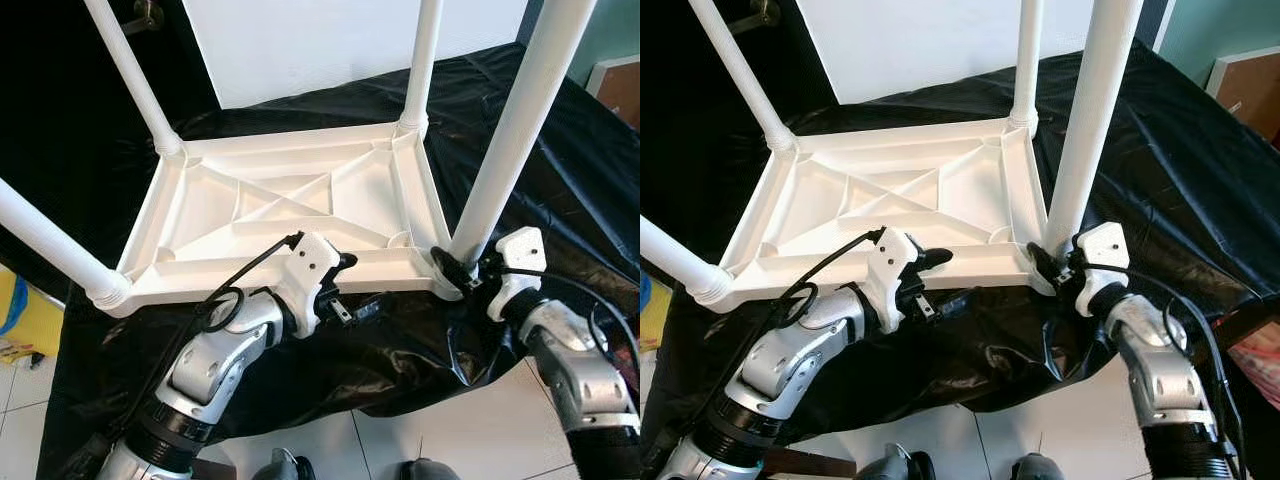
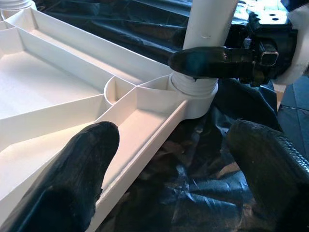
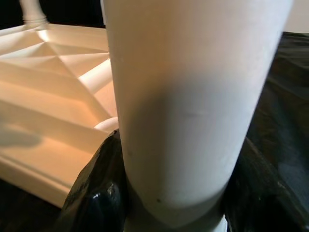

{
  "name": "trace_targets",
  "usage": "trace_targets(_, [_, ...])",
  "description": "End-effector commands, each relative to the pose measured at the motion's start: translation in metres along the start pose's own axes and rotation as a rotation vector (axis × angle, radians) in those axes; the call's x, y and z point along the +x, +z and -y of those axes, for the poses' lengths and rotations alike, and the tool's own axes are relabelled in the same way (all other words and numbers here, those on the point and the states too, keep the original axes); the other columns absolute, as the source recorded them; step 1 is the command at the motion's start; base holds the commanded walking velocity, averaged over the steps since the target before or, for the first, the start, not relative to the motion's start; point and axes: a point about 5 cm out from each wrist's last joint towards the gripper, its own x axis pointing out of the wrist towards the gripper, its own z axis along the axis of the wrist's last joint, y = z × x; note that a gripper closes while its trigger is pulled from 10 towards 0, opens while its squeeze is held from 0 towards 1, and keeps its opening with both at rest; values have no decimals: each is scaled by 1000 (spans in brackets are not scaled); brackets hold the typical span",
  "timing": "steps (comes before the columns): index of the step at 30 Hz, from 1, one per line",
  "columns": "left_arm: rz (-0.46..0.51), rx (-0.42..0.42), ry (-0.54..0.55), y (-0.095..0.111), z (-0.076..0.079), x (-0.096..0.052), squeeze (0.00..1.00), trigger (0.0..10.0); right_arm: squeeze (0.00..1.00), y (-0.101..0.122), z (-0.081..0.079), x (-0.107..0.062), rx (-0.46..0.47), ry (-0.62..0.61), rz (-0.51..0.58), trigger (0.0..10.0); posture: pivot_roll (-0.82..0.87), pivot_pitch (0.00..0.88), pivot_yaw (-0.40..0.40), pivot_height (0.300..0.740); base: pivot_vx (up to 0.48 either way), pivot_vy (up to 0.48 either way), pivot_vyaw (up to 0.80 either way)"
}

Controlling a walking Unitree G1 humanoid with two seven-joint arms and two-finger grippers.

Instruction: Building children table

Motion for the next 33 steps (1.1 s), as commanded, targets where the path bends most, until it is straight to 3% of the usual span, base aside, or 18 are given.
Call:
trace_targets(1, [-20, -11, -67, -3, 4, -1, 0, 10000, 0, -20, -12, -4, 40, -42, -102, 10000, -103, 147, 114, 740, 0, 0, 0])
trace_targets(12, [-23, -18, -70, -3, 5, 0, 0, 10000, 0, -27, -31, -8, 97, -356, -140, 10000, -107, 151, 112, 740, 0, 0, 0])
trace_targets(15, [-19, -21, -65, -3, 5, 1, 0, 10000, 0, -32, -31, -14, 137, -561, -185, 10000, -93, 147, 97, 740, 0, 0, 0])
trace_targets(17, [-16, -23, -58, -3, 5, 0, 0, 10000, 0, -34, -32, -16, 154, -632, -202, 10000, -91, 146, 94, 740, 0, 0, 0])
trace_targets(31, [-10, -28, -47, -2, 6, -2, 0, 10000, 8, -23, -43, -9, 173, -626, -141, 10000, -80, 138, 88, 740, 0, 0, 0])
trace_targets(32, [-10, -28, -47, -2, 6, -2, 0, 10000, 1000, -19, -42, -8, 164, -624, -117, 10000, -82, 138, 88, 740, 0, 0, 0])
trace_targets(33, [-10, -28, -47, -2, 7, -1, 0, 10000, 1000, -16, -41, -8, 156, -627, -95, 10000, -85, 138, 87, 740, 0, 0, 0])
